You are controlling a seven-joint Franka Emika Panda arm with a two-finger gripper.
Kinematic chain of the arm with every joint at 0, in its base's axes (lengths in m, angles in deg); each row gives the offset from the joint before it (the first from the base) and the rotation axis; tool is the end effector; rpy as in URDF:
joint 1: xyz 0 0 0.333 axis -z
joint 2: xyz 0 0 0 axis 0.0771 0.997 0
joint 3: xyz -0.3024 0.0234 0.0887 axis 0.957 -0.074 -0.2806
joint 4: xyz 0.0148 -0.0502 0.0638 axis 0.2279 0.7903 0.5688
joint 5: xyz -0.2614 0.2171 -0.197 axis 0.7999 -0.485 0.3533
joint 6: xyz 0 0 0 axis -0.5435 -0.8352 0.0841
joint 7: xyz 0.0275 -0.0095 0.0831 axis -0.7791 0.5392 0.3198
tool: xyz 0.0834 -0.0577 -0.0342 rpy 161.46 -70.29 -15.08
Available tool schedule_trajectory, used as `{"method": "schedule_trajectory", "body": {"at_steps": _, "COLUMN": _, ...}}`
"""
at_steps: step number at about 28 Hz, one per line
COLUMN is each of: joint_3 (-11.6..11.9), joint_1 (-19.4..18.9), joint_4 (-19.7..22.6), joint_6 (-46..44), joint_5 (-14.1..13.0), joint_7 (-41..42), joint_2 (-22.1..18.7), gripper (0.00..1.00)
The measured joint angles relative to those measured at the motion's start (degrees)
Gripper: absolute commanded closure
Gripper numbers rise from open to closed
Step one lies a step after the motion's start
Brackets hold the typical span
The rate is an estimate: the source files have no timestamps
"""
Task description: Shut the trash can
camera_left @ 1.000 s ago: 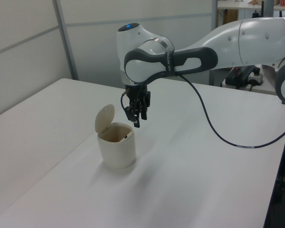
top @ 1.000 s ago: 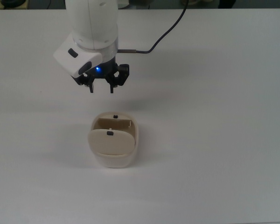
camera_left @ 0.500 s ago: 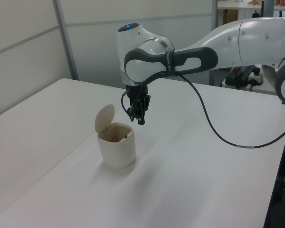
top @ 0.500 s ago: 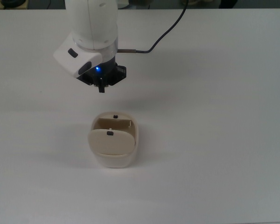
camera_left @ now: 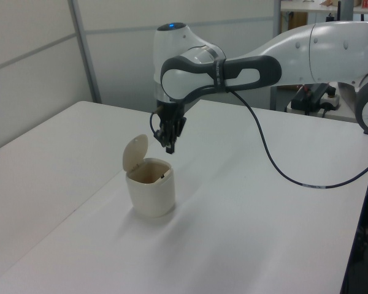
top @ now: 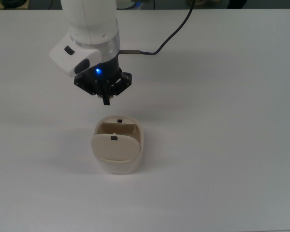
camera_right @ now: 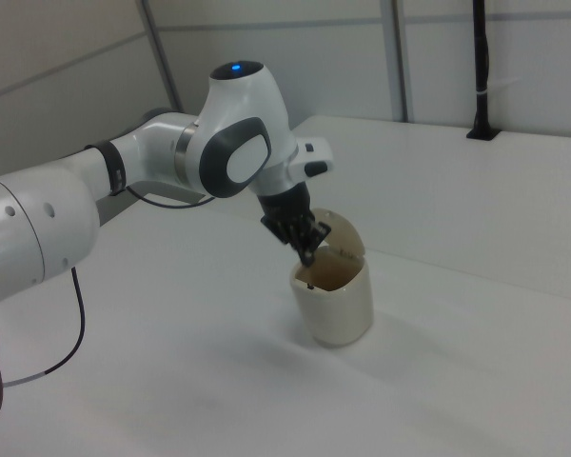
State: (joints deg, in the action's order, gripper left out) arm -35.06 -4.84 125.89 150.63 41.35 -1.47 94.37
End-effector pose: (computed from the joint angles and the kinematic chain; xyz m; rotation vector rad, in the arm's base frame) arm 0.6867 -0.0064 0.5161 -3.1175 0.0314 -0.2725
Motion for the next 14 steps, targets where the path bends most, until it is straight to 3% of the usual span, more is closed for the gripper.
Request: {"method": "schedule_trajectory", "body": {"at_steps": 14, "joint_3": -0.6, "joint_1": -0.6, "joint_4": -1.0, "joint_6": 20.7, "joint_5": -1.9, "joint_7": 0.0, "joint_2": 0.4, "gripper": 1.0}}
